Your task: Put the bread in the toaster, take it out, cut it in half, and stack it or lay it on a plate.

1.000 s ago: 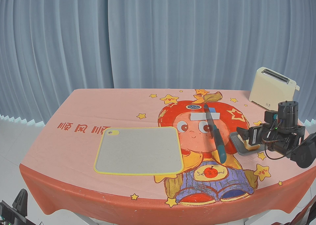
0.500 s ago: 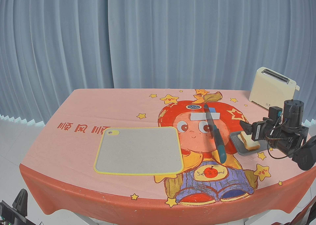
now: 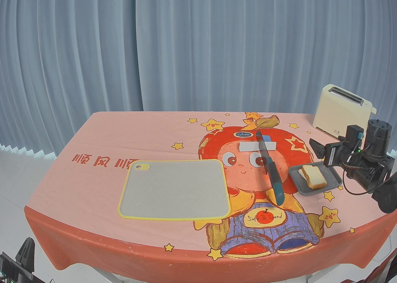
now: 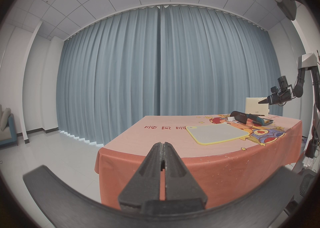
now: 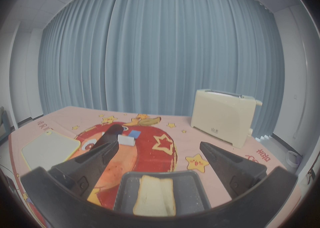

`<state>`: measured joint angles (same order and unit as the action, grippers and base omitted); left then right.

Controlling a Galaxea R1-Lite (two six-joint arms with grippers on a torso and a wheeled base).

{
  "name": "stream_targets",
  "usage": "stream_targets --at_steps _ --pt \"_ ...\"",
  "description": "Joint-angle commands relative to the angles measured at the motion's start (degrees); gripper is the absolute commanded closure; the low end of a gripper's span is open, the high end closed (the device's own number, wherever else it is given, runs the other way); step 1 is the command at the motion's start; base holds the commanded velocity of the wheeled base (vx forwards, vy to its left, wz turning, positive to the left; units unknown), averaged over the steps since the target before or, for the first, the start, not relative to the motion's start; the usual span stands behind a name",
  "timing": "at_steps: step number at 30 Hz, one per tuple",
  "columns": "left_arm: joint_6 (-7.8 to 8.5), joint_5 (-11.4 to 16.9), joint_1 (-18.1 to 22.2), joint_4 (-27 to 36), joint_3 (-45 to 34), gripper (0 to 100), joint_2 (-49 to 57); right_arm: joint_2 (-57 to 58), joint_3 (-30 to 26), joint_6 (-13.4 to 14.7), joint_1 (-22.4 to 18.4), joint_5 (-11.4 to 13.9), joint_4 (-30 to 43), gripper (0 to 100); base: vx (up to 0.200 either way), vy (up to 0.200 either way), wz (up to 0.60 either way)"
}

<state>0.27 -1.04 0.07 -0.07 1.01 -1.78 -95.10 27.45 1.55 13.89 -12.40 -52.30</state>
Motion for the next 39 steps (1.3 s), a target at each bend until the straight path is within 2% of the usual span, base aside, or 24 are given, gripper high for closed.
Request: stream_targets --at_steps 1,13,19,32,35,39 --pt "0.0 -0.02 0.01 -0.01 -1.01 100 0.02 -0.17 -0.73 -0.67 -0.26 0.01 -3.34 0 0.0 0.0 0.0" --pt "0.0 -0.02 0.01 -0.01 -1.01 100 0.02 -0.88 -1.26 -1.28 -1.14 0.8 -15.29 0 0.0 0.0 0.0" --pt "0.0 -0.02 0.01 -0.01 -1.01 100 0.02 -0.88 -1.17 -1.37 -2.72 0.88 -16.34 0 0.0 0.0 0.0" --pt "0.0 -0.11 0.01 -0.01 -1.01 100 -0.07 -0.09 -3.11 -1.37 -2.72 0.53 -16.52 0 0.0 0.0 0.0" --pt "0.0 -0.02 0.01 -0.01 -1.01 100 -0.07 0.18 -3.9 -1.37 -2.55 0.62 -18.98 0 0.0 0.0 0.0" --pt "0.0 -0.02 0.01 -0.01 -1.01 100 0.02 -0.17 -7.85 -1.37 -2.11 0.62 -24.69 0 0.0 0.0 0.0"
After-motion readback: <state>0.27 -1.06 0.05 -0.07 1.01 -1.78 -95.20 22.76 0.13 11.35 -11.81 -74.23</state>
